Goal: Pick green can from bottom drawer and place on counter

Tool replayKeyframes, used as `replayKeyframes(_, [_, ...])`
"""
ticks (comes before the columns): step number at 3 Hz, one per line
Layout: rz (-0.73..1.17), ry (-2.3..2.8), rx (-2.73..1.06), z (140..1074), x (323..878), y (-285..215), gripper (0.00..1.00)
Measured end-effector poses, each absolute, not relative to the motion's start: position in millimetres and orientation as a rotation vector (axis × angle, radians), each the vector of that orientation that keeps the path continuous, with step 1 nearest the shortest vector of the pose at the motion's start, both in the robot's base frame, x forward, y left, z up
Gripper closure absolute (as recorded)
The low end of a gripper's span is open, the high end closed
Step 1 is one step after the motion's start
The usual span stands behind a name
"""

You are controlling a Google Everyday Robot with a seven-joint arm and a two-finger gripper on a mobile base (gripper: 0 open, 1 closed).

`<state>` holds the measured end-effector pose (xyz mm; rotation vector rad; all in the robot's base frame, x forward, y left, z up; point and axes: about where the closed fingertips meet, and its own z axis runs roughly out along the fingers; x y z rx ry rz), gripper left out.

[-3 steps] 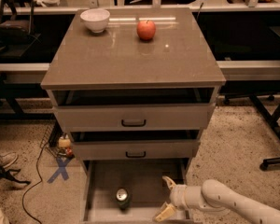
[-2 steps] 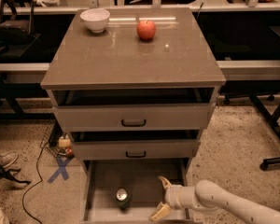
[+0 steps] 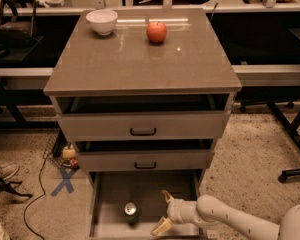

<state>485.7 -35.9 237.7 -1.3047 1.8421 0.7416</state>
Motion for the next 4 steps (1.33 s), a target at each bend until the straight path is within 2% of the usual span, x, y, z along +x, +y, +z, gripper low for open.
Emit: replayKeyframes(4, [0.871, 1.741, -1.239, 202, 504, 31, 0.00])
